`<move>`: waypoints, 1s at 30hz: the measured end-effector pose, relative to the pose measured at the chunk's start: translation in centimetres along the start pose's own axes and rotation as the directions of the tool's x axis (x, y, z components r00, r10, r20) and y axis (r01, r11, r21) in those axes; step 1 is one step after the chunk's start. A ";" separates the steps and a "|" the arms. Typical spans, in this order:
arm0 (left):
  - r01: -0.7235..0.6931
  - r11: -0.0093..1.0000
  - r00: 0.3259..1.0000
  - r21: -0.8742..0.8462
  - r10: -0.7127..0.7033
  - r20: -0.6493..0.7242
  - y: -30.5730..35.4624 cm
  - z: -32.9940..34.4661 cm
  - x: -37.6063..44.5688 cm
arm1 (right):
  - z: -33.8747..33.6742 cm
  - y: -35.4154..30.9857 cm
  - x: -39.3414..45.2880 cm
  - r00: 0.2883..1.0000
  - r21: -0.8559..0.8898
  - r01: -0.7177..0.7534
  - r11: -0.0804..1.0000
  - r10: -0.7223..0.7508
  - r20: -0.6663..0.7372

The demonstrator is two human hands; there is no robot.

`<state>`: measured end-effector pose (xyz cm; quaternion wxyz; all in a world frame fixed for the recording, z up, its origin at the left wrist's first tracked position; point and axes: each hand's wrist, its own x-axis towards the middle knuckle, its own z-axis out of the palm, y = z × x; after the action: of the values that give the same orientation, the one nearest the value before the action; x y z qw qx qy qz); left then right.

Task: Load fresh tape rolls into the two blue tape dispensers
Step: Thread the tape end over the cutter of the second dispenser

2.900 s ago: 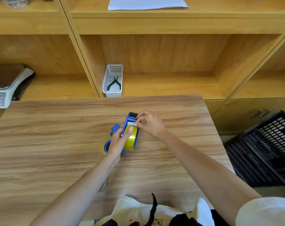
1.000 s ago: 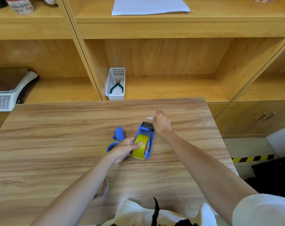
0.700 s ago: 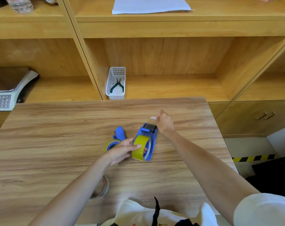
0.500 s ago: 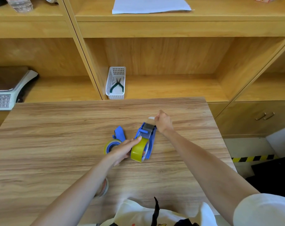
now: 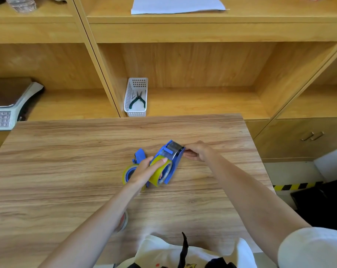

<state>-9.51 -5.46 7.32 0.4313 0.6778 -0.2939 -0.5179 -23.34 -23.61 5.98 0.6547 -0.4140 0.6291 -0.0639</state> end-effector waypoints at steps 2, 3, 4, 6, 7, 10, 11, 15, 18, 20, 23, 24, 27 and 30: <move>-0.008 1.000 0.999 0.012 0.008 -0.045 0.6 0.0 -0.2 | -0.1 -0.2 -0.4 0.999 -0.038 -0.035 0.999 0.036 0.035; -0.008 1.000 0.997 0.007 0.009 -0.070 0.7 0.0 -0.2 | -0.2 -0.2 -0.4 0.997 -0.045 -0.047 0.998 0.049 0.052; -0.009 1.000 0.996 0.009 0.010 -0.088 0.7 -0.1 -0.2 | -0.3 -0.2 -0.4 0.995 -0.033 -0.059 0.998 0.062 0.077; -0.008 1.000 0.995 0.028 0.010 -0.095 0.8 -0.1 -0.1 | -0.5 -0.2 -0.6 0.991 -0.029 -0.067 0.997 0.070 0.110; -0.007 0.999 0.995 0.033 0.010 -0.098 0.8 -0.1 -0.2 | -0.6 -0.2 -0.7 0.990 -0.034 -0.065 0.997 0.069 0.120; -0.002 1.000 0.995 0.028 0.005 -0.101 0.6 0.0 0.0 | -0.7 -0.2 -0.9 0.993 -0.056 0.025 0.998 -0.019 0.112; 0.000 1.000 0.995 0.026 0.003 -0.104 0.6 0.1 0.0 | -0.7 -0.2 -0.9 0.992 -0.066 0.078 0.995 -0.070 0.108; 0.033 0.999 0.989 -0.034 -0.037 -0.144 0.1 0.3 0.5 | -0.1 -0.3 -0.7 0.969 -0.117 0.230 0.966 -0.216 0.123; 0.093 0.987 0.978 -0.131 -0.116 -0.173 -0.1 0.4 1.1 | 0.2 -0.2 -0.7 0.962 -0.084 0.252 0.964 -0.240 0.132; 0.157 0.958 0.959 -0.239 -0.205 -0.195 -0.1 0.4 1.7 | 0.4 -0.2 -0.9 0.954 -0.037 0.260 0.965 -0.251 0.166; 0.250 0.882 0.934 -0.399 -0.328 -0.142 -0.5 0.3 2.6 | 0.7 0.0 -1.0 0.942 -0.006 0.244 0.970 -0.235 0.238; 0.273 0.859 0.931 -0.433 -0.349 -0.106 -0.6 0.4 2.8 | 0.8 0.1 -1.0 0.936 0.014 0.233 0.972 -0.228 0.269; 0.310 0.812 0.927 -0.495 -0.374 -0.033 -0.4 0.6 3.3 | 1.2 0.5 -1.0 0.907 0.040 0.247 0.968 -0.245 0.343; 0.309 0.791 0.925 -0.528 -0.378 -0.025 -0.2 0.8 3.7 | 1.6 0.7 -1.0 0.893 0.032 0.252 0.967 -0.245 0.378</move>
<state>-9.26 -8.69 5.38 0.5130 0.6116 0.0120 -0.6022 -22.46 -21.78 6.08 0.7467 -0.5011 0.4332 -0.0602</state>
